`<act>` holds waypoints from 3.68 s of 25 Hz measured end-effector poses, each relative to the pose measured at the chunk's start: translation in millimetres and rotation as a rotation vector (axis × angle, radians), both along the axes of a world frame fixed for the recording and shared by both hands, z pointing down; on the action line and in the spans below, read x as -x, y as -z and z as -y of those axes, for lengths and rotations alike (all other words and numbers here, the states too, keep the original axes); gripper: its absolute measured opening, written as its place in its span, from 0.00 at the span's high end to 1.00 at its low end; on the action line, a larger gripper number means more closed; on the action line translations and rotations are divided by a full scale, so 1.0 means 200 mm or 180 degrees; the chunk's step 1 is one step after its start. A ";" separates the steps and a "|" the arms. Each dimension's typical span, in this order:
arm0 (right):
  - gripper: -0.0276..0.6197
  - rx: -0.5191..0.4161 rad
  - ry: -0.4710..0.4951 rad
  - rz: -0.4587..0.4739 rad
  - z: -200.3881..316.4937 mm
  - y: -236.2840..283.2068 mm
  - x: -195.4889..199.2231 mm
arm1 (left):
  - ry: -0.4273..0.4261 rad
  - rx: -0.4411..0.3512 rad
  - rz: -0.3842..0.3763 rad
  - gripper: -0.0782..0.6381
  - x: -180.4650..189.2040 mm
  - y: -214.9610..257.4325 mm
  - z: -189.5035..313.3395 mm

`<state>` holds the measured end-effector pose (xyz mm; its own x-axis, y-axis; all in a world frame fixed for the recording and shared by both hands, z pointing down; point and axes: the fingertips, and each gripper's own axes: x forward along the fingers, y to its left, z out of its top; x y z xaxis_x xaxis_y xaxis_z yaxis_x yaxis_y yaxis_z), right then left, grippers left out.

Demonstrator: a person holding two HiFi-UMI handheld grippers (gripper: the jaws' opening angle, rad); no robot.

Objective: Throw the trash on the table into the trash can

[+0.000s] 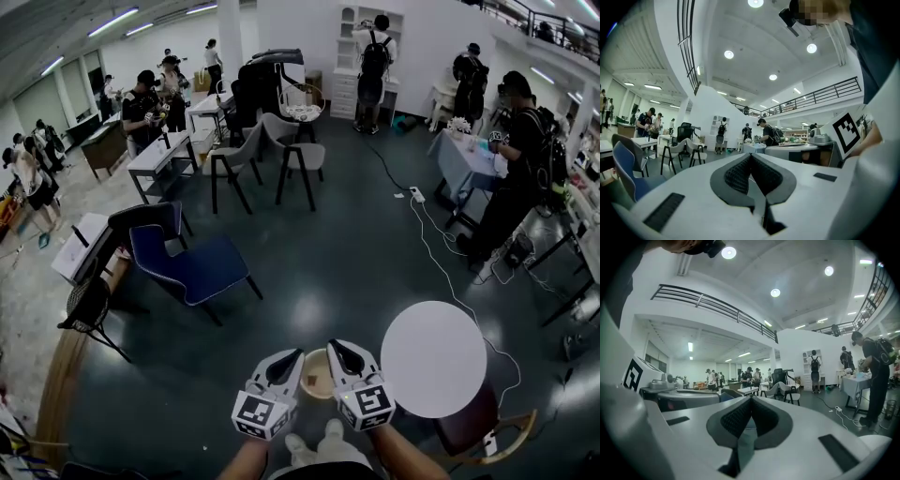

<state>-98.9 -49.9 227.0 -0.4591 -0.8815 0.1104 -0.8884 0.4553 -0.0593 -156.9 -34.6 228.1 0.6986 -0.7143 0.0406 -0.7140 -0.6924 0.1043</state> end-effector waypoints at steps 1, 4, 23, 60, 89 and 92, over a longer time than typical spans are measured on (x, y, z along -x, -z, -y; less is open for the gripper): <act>0.93 -0.0016 0.0006 -0.0002 -0.01 0.01 0.01 | -0.0012 -0.0009 0.0005 0.87 0.00 0.00 -0.01; 0.93 -0.0029 0.0020 0.0022 -0.04 0.04 0.03 | -0.0021 -0.0029 0.0024 0.87 0.01 0.01 -0.03; 0.93 -0.0140 0.0050 0.0069 -0.27 0.12 -0.15 | -0.0005 -0.0183 0.0010 0.87 -0.17 0.12 -0.22; 0.93 -0.0383 0.0216 0.0091 -1.63 0.27 -0.62 | 0.0011 -0.0359 0.0159 0.87 -0.68 0.22 -1.59; 0.93 -0.0386 0.0315 -0.0007 -1.87 0.27 -0.52 | 0.0113 -0.0366 0.0048 0.87 -0.56 0.22 -1.82; 0.93 -0.0398 0.0334 -0.0002 -1.86 0.28 -0.50 | 0.0106 -0.0383 0.0024 0.87 -0.55 0.25 -1.81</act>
